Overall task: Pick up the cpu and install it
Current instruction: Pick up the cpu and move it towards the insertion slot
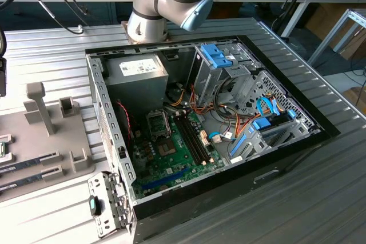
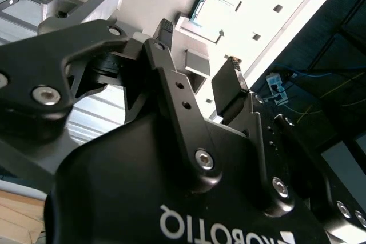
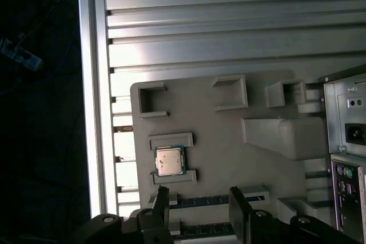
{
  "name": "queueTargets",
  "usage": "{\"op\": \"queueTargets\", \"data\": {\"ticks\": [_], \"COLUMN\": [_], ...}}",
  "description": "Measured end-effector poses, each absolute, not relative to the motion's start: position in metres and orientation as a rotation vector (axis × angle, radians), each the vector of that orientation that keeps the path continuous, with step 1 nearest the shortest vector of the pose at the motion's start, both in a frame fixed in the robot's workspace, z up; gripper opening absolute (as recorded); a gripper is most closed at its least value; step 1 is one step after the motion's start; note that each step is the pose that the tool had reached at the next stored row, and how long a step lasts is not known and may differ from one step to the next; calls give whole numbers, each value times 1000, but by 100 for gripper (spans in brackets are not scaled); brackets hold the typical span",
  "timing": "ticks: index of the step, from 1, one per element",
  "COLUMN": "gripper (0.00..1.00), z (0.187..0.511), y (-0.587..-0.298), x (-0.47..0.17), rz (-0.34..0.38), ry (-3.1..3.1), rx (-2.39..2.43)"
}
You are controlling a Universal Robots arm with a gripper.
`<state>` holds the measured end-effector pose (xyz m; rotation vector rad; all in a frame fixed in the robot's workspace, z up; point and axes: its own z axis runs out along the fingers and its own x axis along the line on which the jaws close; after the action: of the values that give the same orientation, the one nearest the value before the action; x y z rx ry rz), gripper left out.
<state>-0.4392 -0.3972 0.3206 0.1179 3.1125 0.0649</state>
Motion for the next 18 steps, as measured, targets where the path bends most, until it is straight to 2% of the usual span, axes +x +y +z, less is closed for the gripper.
{"op": "queueTargets", "data": {"ticks": [18], "gripper": [54], "z": [315], "y": [-397], "x": [-439], "rz": [65], "ry": [3112], "rx": [118]}}
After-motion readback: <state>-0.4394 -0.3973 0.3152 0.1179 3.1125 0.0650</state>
